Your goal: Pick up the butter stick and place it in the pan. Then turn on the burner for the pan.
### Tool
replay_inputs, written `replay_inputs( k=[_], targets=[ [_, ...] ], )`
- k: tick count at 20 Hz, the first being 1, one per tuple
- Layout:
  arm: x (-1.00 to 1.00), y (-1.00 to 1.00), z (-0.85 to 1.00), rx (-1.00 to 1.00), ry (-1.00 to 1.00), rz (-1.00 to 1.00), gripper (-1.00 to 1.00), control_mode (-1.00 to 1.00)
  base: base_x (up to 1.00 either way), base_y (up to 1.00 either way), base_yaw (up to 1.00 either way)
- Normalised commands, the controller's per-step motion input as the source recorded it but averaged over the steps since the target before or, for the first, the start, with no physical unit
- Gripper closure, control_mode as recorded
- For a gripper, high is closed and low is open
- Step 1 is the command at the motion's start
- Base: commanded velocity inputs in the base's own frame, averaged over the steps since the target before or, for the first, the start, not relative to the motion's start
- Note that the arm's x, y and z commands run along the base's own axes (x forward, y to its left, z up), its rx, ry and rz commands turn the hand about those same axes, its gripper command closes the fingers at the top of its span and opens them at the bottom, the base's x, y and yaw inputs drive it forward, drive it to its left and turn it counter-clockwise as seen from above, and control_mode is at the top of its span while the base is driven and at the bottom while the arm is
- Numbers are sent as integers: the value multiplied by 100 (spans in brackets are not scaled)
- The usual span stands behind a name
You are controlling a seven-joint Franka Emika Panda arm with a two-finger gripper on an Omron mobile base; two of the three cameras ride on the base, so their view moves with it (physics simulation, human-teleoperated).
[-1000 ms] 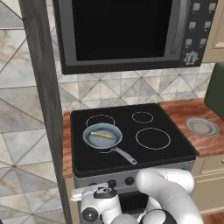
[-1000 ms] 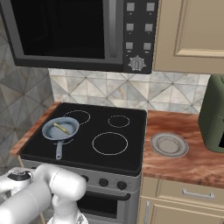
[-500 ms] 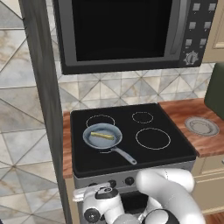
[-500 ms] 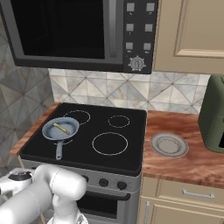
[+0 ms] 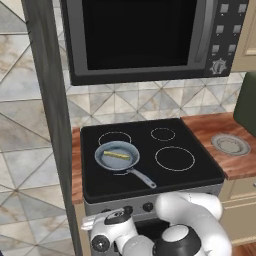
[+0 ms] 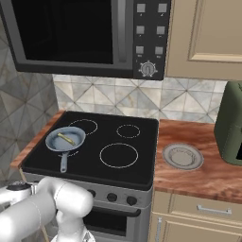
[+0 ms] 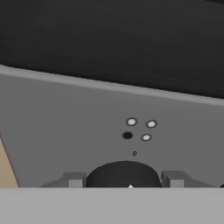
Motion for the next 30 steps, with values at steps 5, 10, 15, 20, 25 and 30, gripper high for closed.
replay_inputs(
  k=[5, 10, 15, 20, 25, 30],
  targets=[
    [-54, 27, -37, -46, 7, 0, 100, -100, 0, 0, 0],
    [-30, 37, -7, -40, 20, 0, 100, -100, 0, 0, 0],
    [-22, 56, -15, -39, 21, 0, 100, -100, 0, 0, 0],
    [-32, 64, -43, -41, 16, 0, 100, -100, 0, 0, 0],
    [-26, 50, -32, -36, 20, 0, 100, -100, 0, 0, 0],
    [-28, 48, -37, -34, 11, -1, 100, -100, 0, 0, 0]
  ],
)
